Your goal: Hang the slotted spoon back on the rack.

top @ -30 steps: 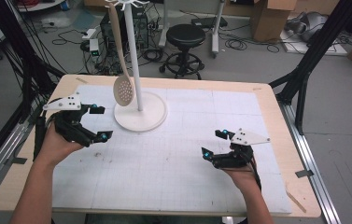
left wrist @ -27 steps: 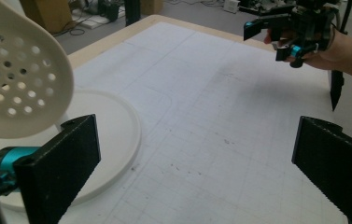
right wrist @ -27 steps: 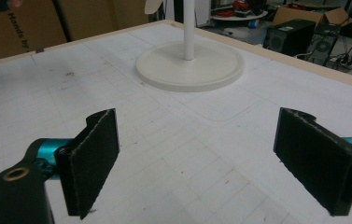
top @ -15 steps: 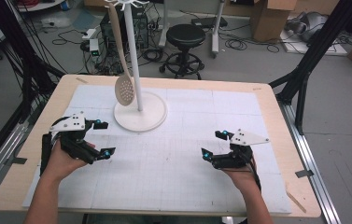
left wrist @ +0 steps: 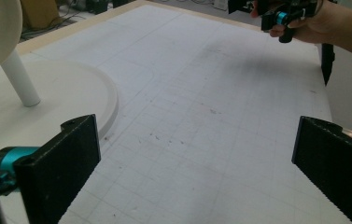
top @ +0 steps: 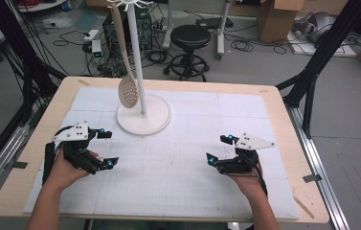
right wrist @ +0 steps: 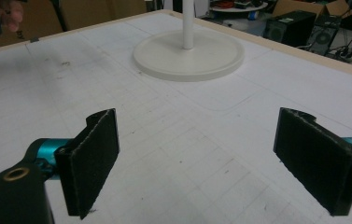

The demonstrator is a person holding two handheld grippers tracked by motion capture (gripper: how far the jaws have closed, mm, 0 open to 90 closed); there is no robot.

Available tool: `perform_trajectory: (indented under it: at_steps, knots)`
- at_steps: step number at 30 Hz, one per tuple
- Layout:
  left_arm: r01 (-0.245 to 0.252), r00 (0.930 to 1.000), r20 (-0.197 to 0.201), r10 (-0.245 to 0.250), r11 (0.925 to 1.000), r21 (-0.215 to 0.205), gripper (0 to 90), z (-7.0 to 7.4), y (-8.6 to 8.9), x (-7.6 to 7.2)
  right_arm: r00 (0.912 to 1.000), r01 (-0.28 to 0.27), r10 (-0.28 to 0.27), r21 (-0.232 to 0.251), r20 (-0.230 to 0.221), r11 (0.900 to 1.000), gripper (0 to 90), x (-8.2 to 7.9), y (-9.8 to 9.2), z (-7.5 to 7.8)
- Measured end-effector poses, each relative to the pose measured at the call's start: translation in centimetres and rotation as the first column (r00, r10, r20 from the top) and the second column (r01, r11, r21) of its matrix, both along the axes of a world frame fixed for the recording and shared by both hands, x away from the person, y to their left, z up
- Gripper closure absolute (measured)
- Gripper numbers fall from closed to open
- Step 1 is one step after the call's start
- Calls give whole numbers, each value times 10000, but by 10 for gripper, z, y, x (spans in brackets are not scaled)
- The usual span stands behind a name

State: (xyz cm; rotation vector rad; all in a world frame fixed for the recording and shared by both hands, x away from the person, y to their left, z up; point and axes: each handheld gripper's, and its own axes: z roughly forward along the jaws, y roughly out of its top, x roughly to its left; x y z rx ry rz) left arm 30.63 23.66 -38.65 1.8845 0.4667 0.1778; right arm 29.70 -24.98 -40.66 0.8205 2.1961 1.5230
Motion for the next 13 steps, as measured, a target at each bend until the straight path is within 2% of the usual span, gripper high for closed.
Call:
perform_trajectory:
  at_steps: [13]
  knots:
    - [-168, 9997, -154, 171, 9997, 177, 16, -5, 0, 2, 10000, -52, 51, -57, -42, 10000, 135, 0, 2, -1]
